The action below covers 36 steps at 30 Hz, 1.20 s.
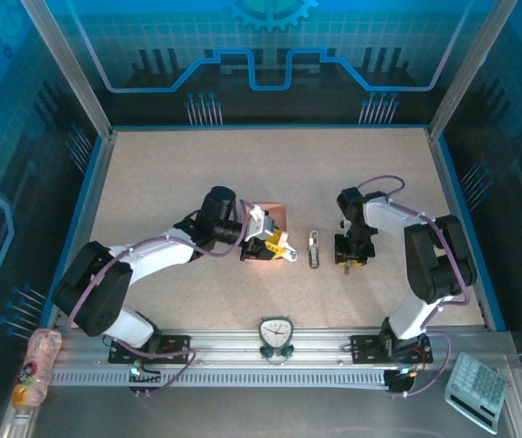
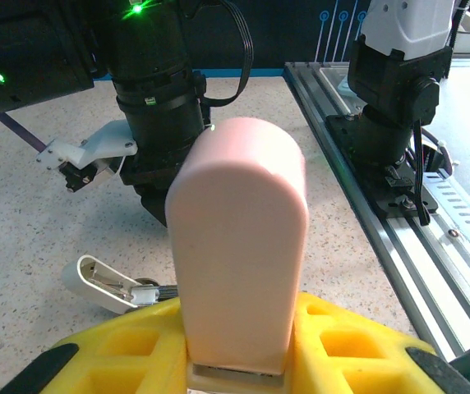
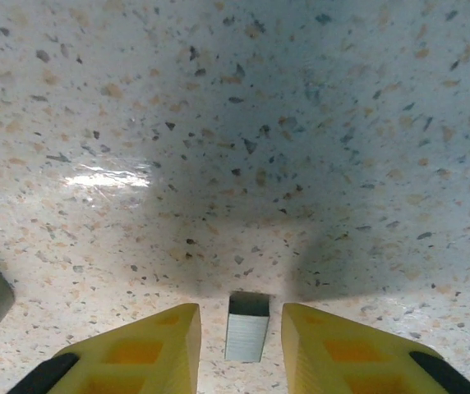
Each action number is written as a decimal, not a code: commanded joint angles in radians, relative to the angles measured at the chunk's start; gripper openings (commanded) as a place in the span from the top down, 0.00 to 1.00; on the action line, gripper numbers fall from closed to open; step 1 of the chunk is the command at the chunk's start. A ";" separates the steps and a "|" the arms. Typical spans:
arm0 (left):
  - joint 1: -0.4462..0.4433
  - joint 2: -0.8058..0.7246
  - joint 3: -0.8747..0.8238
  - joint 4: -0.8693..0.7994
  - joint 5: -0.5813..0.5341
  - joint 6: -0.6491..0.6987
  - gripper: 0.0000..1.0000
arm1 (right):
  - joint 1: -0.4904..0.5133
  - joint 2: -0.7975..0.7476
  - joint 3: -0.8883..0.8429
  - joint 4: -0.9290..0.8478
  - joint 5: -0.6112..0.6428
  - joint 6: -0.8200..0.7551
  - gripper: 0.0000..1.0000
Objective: Load the staples into the stapler
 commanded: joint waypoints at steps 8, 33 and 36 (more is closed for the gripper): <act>0.005 -0.018 0.016 -0.008 0.040 0.031 0.71 | 0.008 0.030 -0.003 -0.026 -0.001 -0.004 0.73; 0.005 -0.015 0.008 0.025 0.035 0.010 0.71 | 0.049 -0.159 -0.049 0.114 -0.009 -0.074 0.83; 0.005 -0.013 0.003 0.048 0.026 -0.007 0.71 | 0.076 -0.252 -0.077 0.217 -0.041 -0.152 0.83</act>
